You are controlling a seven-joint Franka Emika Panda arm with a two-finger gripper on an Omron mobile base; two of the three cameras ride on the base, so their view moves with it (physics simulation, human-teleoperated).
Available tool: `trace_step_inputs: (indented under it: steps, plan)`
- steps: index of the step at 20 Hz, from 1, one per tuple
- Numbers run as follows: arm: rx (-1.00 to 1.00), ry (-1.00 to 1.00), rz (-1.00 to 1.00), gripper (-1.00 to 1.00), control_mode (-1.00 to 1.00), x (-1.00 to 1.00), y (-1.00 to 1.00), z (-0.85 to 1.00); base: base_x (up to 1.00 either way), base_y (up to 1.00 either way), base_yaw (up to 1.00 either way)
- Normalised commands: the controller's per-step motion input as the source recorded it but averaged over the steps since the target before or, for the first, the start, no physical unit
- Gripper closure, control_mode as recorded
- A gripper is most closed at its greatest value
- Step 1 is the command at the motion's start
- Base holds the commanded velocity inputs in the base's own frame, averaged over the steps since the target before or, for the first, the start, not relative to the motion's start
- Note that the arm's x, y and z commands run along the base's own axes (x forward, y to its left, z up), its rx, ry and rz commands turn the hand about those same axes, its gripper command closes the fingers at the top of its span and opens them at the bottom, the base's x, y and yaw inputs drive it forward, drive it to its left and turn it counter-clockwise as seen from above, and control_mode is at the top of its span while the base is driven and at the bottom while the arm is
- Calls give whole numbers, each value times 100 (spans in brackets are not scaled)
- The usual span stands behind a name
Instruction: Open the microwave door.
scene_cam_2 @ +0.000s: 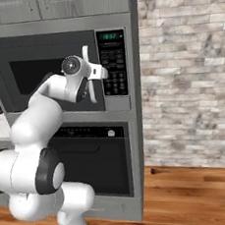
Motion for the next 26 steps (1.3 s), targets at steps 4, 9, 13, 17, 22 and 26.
trace_step_inputs:
  steps: [4,9,13,17,22,26]
  plan:
    - [0,-18,6,100,-100,-92,0,16,0,0,0]
    - [0,-18,4,100,-100,-100,13,46,0,0,0]
    - [0,-10,0,100,-100,-100,29,67,0,0,0]
    - [0,-2,0,100,-100,-100,42,91,0,0,0]
    - [-1,0,0,100,-100,-97,51,99,0,0,0]
    - [-1,0,0,100,-100,-99,51,100,0,0,0]
